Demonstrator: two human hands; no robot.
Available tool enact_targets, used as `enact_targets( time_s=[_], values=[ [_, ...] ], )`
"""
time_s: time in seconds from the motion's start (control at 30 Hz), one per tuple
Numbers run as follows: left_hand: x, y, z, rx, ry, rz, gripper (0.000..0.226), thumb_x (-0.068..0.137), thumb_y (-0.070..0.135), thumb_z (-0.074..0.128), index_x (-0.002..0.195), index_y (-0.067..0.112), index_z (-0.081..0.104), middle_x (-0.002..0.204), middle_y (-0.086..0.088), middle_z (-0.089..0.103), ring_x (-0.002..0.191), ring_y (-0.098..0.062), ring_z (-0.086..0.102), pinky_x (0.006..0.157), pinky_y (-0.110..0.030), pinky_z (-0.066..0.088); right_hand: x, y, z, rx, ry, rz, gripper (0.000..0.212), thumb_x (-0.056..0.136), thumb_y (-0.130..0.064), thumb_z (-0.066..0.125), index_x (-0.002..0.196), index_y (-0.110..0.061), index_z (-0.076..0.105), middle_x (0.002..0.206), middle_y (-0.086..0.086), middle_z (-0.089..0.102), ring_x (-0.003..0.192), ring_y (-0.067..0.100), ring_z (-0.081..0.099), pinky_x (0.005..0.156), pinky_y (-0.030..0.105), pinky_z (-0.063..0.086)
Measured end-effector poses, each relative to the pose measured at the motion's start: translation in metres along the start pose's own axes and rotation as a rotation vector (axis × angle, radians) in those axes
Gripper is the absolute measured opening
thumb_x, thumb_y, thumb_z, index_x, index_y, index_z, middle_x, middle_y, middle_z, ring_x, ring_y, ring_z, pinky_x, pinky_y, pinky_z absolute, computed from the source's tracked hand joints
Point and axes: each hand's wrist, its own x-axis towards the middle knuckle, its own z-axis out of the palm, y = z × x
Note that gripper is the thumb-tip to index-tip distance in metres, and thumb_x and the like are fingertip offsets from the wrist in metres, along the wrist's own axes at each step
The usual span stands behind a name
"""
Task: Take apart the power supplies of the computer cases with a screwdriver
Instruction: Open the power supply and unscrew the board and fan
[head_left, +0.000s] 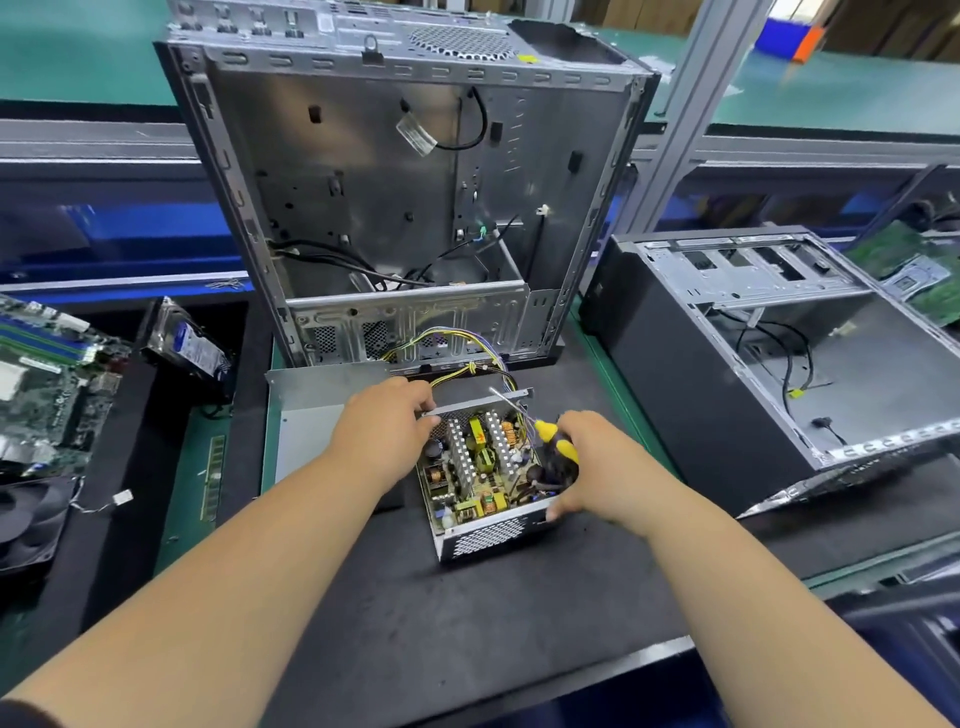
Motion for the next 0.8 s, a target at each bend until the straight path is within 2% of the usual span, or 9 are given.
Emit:
enact_targets(
  time_s=[0.13, 0.27, 0.37, 0.43, 0.53, 0.6, 0.67, 0.73, 0.8],
  values=[
    [-0.008, 0.001, 0.002, -0.006, 0.014, -0.022, 0.010, 0.096, 0.029, 0.061, 0.103, 0.023, 0.061, 0.101, 0.006, 0.056, 0.095, -0.022, 0.056, 0.079, -0.033, 0.042, 0.005, 0.006, -0.016, -0.022, 0.024, 0.037, 0.076, 0.049, -0.033, 0.099, 0.099, -0.023, 0.043, 0.110, -0.001, 0.048, 0.095, 0.024, 0.057, 0.077, 0.036, 0.050],
    [-0.017, 0.001, 0.006, -0.066, -0.003, -0.030, 0.009, 0.094, 0.026, 0.062, 0.104, 0.026, 0.063, 0.103, 0.007, 0.058, 0.097, -0.021, 0.057, 0.077, -0.032, 0.043, 0.007, 0.015, -0.026, -0.053, 0.028, 0.077, 0.077, 0.056, -0.029, 0.097, 0.114, -0.016, 0.049, 0.114, 0.002, 0.048, 0.093, 0.024, 0.055, 0.071, 0.033, 0.044],
    [-0.024, -0.001, 0.006, -0.101, -0.018, 0.003, 0.017, 0.094, 0.028, 0.063, 0.111, 0.030, 0.064, 0.100, 0.009, 0.057, 0.099, -0.021, 0.058, 0.086, -0.034, 0.044, 0.005, 0.022, -0.029, -0.041, 0.026, 0.069, 0.054, 0.072, -0.019, 0.082, 0.113, -0.018, 0.046, 0.110, 0.002, 0.054, 0.084, 0.022, 0.058, 0.061, 0.032, 0.041],
    [-0.030, -0.002, 0.008, -0.033, -0.001, 0.027, 0.029, 0.095, 0.032, 0.061, 0.123, 0.033, 0.061, 0.108, 0.008, 0.059, 0.110, -0.021, 0.055, 0.098, -0.037, 0.037, 0.001, 0.023, -0.031, 0.059, 0.034, 0.058, 0.039, 0.081, -0.020, 0.066, 0.109, -0.022, 0.040, 0.098, 0.000, 0.057, 0.073, 0.018, 0.058, 0.056, 0.033, 0.039],
    [-0.043, -0.004, 0.014, -0.014, 0.139, 0.064, 0.044, 0.092, 0.029, 0.064, 0.135, 0.029, 0.055, 0.121, 0.003, 0.055, 0.117, -0.023, 0.049, 0.103, -0.037, 0.026, -0.006, 0.018, -0.035, 0.192, 0.095, 0.000, 0.023, 0.089, -0.020, 0.057, 0.102, -0.025, 0.039, 0.088, -0.004, 0.060, 0.069, 0.018, 0.057, 0.060, 0.036, 0.042],
    [-0.053, -0.001, 0.017, -0.034, 0.266, 0.108, 0.046, 0.088, 0.022, 0.069, 0.132, 0.023, 0.058, 0.120, 0.001, 0.055, 0.115, -0.024, 0.049, 0.101, -0.036, 0.026, -0.009, 0.011, -0.038, 0.256, 0.173, -0.071, 0.017, 0.090, -0.021, 0.061, 0.093, -0.028, 0.046, 0.081, -0.008, 0.061, 0.065, 0.013, 0.056, 0.060, 0.034, 0.044],
    [-0.060, 0.002, 0.019, -0.031, 0.356, 0.149, 0.046, 0.083, 0.016, 0.072, 0.127, 0.020, 0.061, 0.116, 0.000, 0.054, 0.111, -0.024, 0.049, 0.098, -0.034, 0.027, -0.014, 0.003, -0.041, 0.371, 0.222, -0.156, 0.017, 0.087, -0.018, 0.069, 0.086, -0.028, 0.055, 0.074, -0.013, 0.065, 0.058, 0.002, 0.058, 0.054, 0.020, 0.045],
    [-0.066, 0.006, 0.022, -0.049, 0.393, 0.176, 0.046, 0.080, 0.011, 0.073, 0.124, 0.018, 0.062, 0.115, -0.002, 0.055, 0.109, -0.024, 0.048, 0.096, -0.033, 0.028, -0.019, -0.005, -0.044, 0.465, 0.250, -0.227, 0.017, 0.084, -0.015, 0.075, 0.083, -0.027, 0.063, 0.070, -0.018, 0.064, 0.054, -0.002, 0.059, 0.051, 0.008, 0.040],
    [-0.072, 0.010, 0.026, -0.065, 0.407, 0.195, 0.046, 0.079, 0.006, 0.073, 0.123, 0.015, 0.063, 0.115, -0.004, 0.056, 0.108, -0.025, 0.048, 0.095, -0.033, 0.030, -0.023, -0.012, -0.044, 0.539, 0.267, -0.266, 0.011, 0.083, -0.022, 0.078, 0.082, -0.025, 0.067, 0.069, -0.012, 0.066, 0.056, 0.003, 0.063, 0.055, 0.013, 0.047]
  ],
)
